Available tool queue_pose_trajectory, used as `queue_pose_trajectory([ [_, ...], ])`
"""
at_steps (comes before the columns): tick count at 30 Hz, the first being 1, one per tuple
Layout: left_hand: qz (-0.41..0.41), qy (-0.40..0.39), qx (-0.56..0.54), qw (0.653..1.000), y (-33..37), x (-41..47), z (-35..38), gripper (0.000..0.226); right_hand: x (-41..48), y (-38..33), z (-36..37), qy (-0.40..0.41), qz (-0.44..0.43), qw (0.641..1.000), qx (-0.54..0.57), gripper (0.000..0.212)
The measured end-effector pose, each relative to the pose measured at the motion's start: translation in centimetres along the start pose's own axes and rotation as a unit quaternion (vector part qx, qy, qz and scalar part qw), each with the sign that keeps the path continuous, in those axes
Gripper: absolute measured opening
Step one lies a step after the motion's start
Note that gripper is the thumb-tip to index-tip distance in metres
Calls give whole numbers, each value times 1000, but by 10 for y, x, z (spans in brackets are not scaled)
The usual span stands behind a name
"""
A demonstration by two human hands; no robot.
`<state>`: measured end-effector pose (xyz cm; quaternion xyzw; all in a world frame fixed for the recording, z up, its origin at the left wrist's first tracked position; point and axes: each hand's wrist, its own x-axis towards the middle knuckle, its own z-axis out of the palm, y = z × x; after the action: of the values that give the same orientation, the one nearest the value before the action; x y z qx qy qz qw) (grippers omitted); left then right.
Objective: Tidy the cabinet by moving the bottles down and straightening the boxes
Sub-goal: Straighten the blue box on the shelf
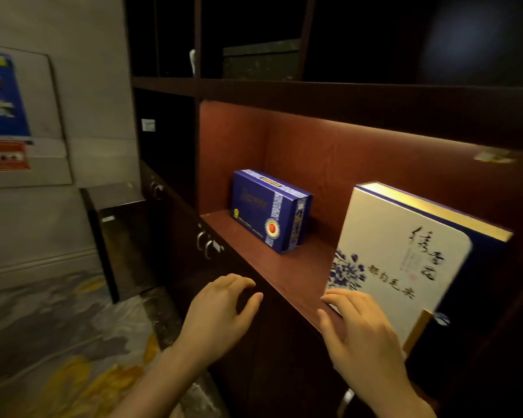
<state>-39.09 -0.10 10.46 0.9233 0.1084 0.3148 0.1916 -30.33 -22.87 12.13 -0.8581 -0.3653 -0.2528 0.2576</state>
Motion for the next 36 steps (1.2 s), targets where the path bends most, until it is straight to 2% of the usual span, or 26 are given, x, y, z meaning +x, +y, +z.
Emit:
queue_pose_trajectory([
  [11,-107,22,-8,994,-87,108,54,35,133,34,125,-48,39,995,79,33],
  [19,-189,29,-54,980,-134,223,94,33,239,83,192,-26,103,982,159,36],
  [24,-203,37,-82,975,-164,290,113,33,296,106,227,-26,165,971,173,56],
  [30,-241,28,-139,960,-207,366,141,46,339,124,264,-12,212,960,183,78],
  [36,-248,-2,-180,952,-269,449,184,66,366,134,296,18,260,948,181,71],
])
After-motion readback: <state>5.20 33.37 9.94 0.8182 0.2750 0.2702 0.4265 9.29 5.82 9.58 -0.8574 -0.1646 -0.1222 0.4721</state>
